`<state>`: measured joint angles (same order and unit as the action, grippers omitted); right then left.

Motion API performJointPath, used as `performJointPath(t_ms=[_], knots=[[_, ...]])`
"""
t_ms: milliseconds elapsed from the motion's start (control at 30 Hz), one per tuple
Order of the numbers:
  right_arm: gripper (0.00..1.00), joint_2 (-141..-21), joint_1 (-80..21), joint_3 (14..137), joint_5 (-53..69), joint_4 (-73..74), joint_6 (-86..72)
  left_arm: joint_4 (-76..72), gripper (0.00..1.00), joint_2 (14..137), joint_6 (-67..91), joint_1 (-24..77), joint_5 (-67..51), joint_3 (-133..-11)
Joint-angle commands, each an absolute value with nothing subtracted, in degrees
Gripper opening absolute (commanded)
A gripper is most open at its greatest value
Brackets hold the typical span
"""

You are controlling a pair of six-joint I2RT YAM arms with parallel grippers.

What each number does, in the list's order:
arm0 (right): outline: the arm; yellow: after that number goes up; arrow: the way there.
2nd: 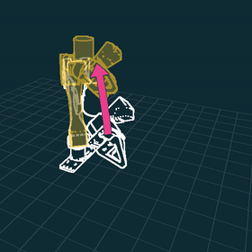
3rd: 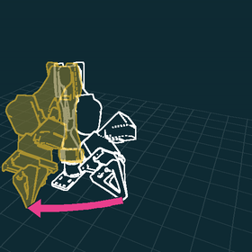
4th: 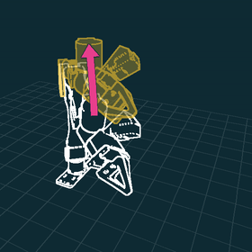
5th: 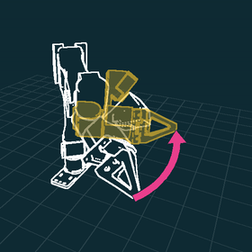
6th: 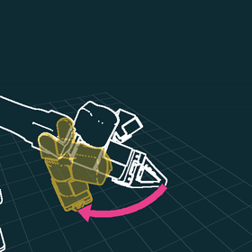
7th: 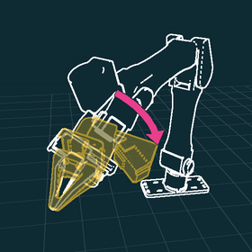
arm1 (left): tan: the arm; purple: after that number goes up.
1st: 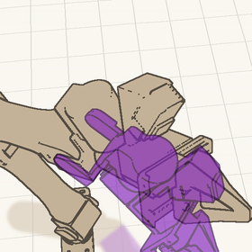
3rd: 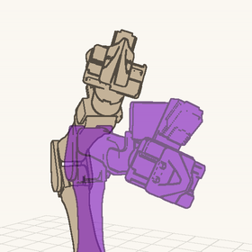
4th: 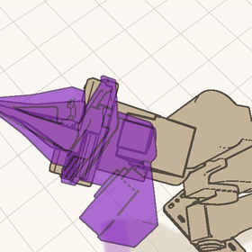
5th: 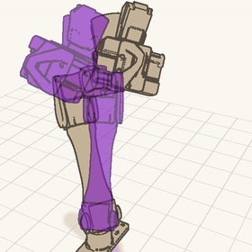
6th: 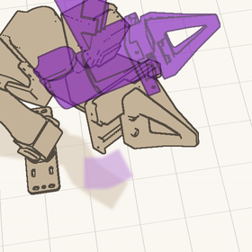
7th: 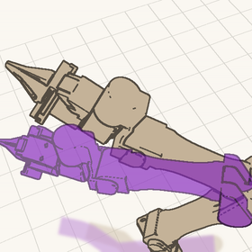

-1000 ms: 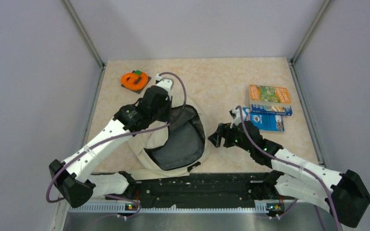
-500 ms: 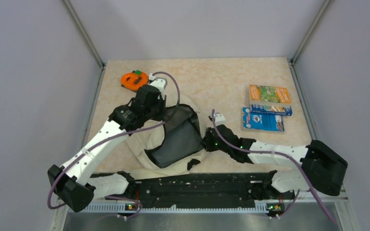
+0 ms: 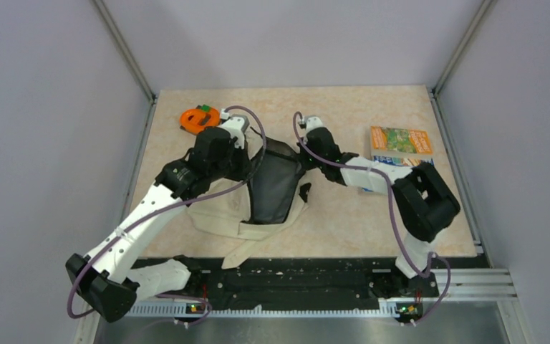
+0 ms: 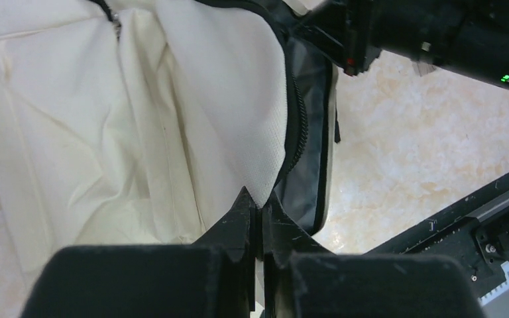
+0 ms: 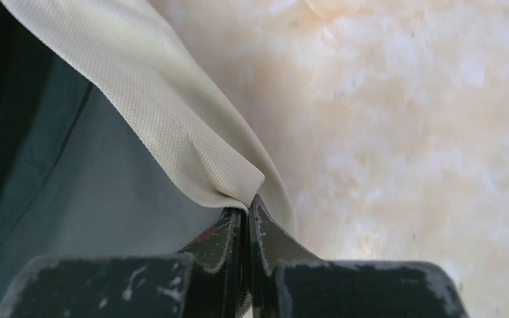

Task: Pack the student bag
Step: Unzip the student bag at the center of the board, then pick up the book from the center of the board.

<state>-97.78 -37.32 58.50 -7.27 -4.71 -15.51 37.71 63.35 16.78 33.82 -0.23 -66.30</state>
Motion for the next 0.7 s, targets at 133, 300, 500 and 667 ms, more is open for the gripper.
performJointPath(t_ms=[133, 300, 500, 667], knots=[[0.21, -105.8, -36.5, 71.3, -5.5, -1.1, -7.9, 31.9, 0.00, 65.8, 20.3, 31.0, -0.6, -69.1], [0.76, -98.2, -35.6, 69.8, -1.3, 1.2, -10.0, 29.2, 0.00, 67.6, 21.9, 23.8, -3.5, -67.1], [0.87, -83.0, -31.8, 62.1, -3.4, 2.5, -14.9, 28.2, 0.00, 70.5, 22.2, 19.4, -8.4, -64.9], [0.95, -69.7, -23.5, 52.2, -5.3, 5.5, -17.7, 29.3, 0.00, 70.1, 20.4, 19.1, -5.8, -63.1]])
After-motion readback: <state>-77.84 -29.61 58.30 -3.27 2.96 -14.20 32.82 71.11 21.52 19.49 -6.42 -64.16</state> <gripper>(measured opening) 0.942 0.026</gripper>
